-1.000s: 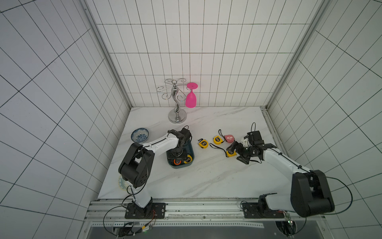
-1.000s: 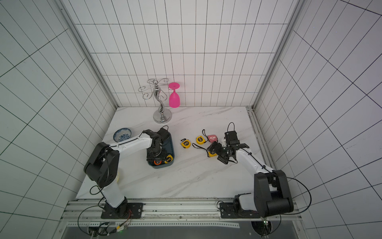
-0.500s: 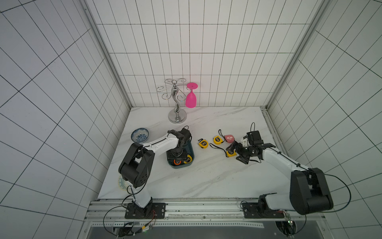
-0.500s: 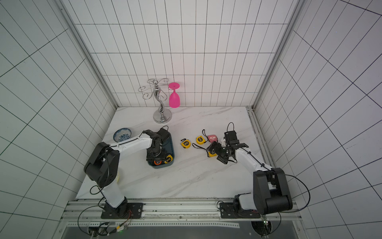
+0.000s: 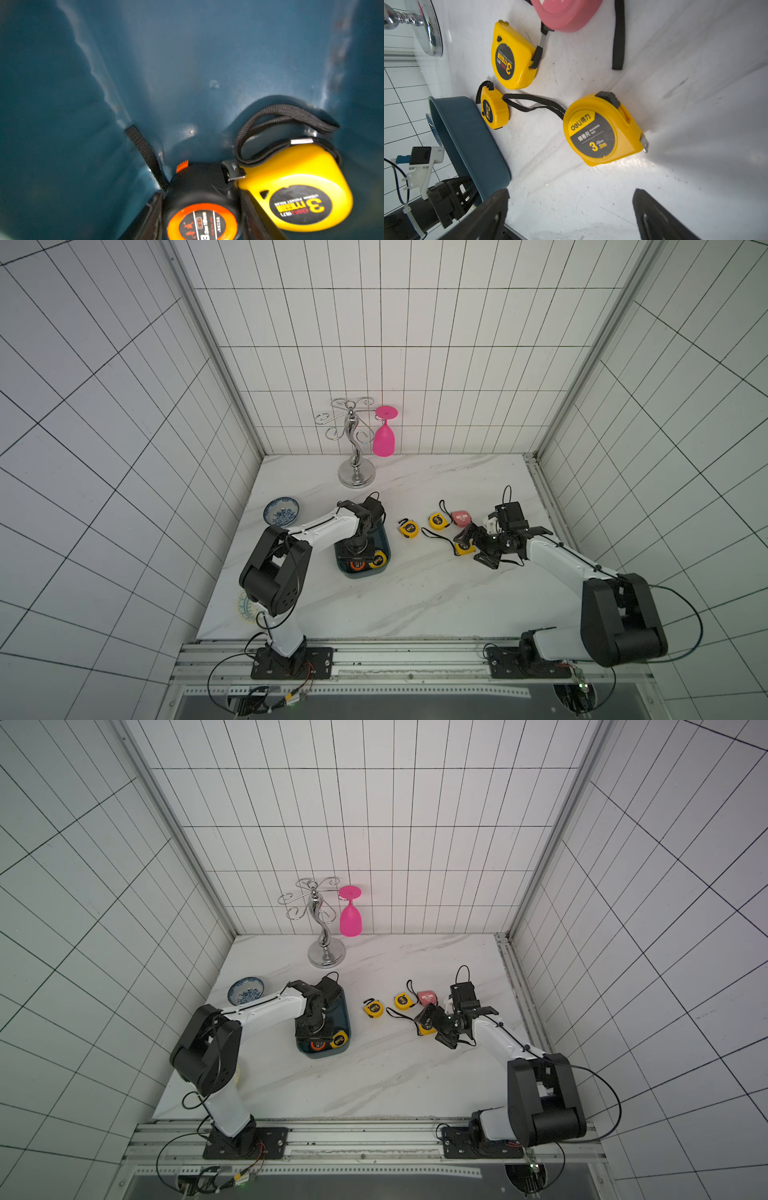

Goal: Take the tape measure out of the storage box
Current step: Pick up the tape measure from the storage box.

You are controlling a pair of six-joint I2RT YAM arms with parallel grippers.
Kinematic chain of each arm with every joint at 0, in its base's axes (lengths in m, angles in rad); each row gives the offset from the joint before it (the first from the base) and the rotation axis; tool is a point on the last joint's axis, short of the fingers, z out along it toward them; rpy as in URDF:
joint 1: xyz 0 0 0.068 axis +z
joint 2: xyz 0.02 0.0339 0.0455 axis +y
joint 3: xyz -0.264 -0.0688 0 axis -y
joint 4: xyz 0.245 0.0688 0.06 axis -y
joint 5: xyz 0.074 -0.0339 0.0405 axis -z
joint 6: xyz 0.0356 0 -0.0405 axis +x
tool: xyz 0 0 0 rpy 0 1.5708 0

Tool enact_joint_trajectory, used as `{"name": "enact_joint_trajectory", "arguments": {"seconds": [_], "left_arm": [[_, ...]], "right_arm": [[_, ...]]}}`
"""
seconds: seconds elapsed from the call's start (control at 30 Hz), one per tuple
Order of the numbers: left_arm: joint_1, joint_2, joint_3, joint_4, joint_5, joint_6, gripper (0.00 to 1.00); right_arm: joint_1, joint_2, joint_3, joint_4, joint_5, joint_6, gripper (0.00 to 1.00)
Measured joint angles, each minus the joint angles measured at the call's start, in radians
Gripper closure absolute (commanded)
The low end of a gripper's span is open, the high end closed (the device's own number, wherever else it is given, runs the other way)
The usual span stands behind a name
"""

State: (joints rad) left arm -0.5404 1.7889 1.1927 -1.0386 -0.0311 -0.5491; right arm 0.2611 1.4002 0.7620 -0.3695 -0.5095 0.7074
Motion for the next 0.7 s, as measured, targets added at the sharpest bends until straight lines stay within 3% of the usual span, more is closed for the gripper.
{"name": "enact_joint_trajectory", "arguments": {"seconds": [0.1, 0.7], "left_arm": [[0.011, -0.007, -0.006, 0.005, -0.002, 0.000, 0.99], [0.074, -0.059, -0.001, -0.027, -0.048, -0.021, 1.00]], "right_arm": [[0.000, 0.000, 0.001, 0.003, 0.000, 0.000, 0.03], [0.000, 0.000, 0.001, 0.006, -0.003, 0.004, 0.03]]}}
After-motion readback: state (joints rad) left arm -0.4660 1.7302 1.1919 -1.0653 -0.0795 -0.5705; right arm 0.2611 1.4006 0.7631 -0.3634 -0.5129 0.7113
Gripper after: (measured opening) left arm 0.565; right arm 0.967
